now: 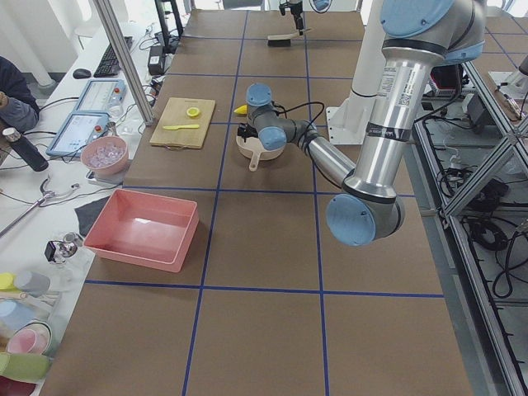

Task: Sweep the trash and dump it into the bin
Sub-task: 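Reach the left gripper to the white dustpan handle and grasp it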

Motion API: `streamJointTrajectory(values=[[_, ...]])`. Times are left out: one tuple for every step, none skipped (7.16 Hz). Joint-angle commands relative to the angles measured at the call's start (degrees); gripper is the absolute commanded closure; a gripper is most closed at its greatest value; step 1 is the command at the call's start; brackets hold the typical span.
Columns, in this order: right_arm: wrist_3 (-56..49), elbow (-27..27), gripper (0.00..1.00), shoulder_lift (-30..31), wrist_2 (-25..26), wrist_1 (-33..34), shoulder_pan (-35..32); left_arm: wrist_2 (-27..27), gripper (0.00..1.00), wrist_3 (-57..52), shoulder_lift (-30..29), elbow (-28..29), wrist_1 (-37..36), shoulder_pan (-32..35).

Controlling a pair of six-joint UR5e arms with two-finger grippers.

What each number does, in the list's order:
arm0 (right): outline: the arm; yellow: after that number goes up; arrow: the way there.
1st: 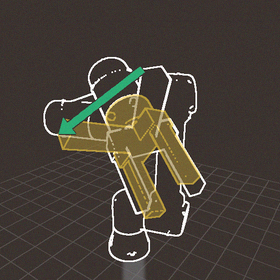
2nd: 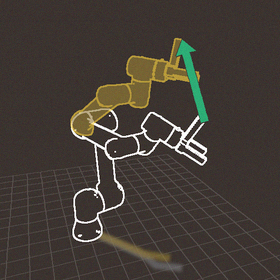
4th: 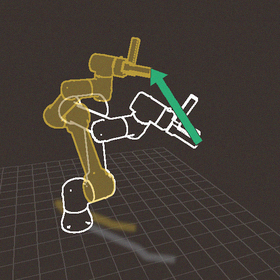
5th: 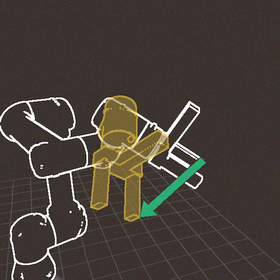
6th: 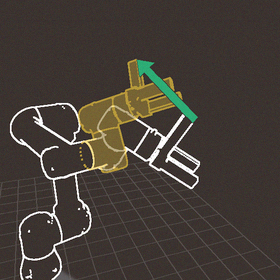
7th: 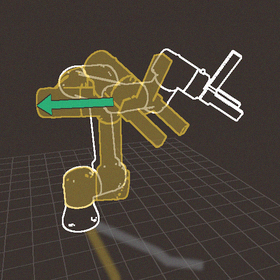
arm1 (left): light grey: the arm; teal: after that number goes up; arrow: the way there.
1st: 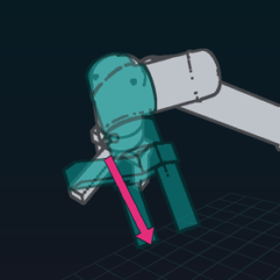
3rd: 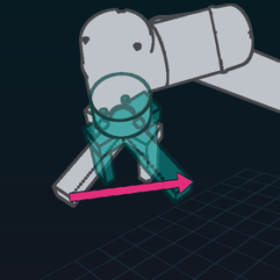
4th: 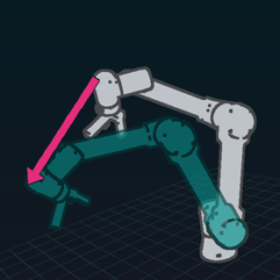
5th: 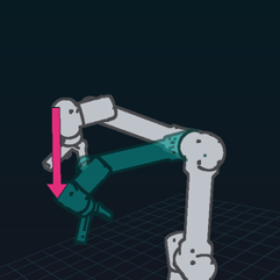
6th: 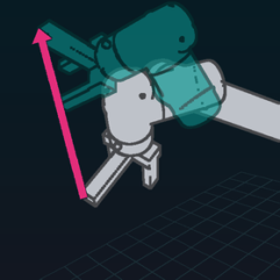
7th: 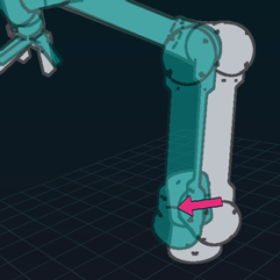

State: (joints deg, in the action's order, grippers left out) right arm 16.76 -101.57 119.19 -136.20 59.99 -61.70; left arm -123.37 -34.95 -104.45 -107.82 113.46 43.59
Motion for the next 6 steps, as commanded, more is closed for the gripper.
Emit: streamJointTrajectory(values=[[0.03, 0.50, 0.00, -0.01, 0.41, 0.04, 2.54, -0.56, 0.02, 1.90, 0.30, 0.41, -1.40, 0.18], [0.03, 0.67, 0.00, -0.01, 0.41, 0.13, 3.07, -0.56, 0.02, 1.99, 0.38, 1.81, -1.23, 0.18], [0.99, 1.02, 0.05, 0.08, 0.41, 0.30, 3.77, -0.65, 0.03, 3.29, 0.30, 2.69, -0.88, 0.18], [1.08, 1.11, 0.29, 0.08, 0.50, 0.30, 4.13, -0.56, 0.03, 3.65, -0.23, 4.88, -0.61, -0.25], [1.08, 1.11, 0.53, 0.17, 0.59, 0.30, 4.22, -0.56, 0.03, 3.75, -0.84, 5.68, -0.52, -0.26], [1.08, 1.20, 0.80, 0.17, 1.28, 0.30, 4.31, -0.56, 0.03, 3.83, -1.02, 6.56, -0.26, -0.35]])
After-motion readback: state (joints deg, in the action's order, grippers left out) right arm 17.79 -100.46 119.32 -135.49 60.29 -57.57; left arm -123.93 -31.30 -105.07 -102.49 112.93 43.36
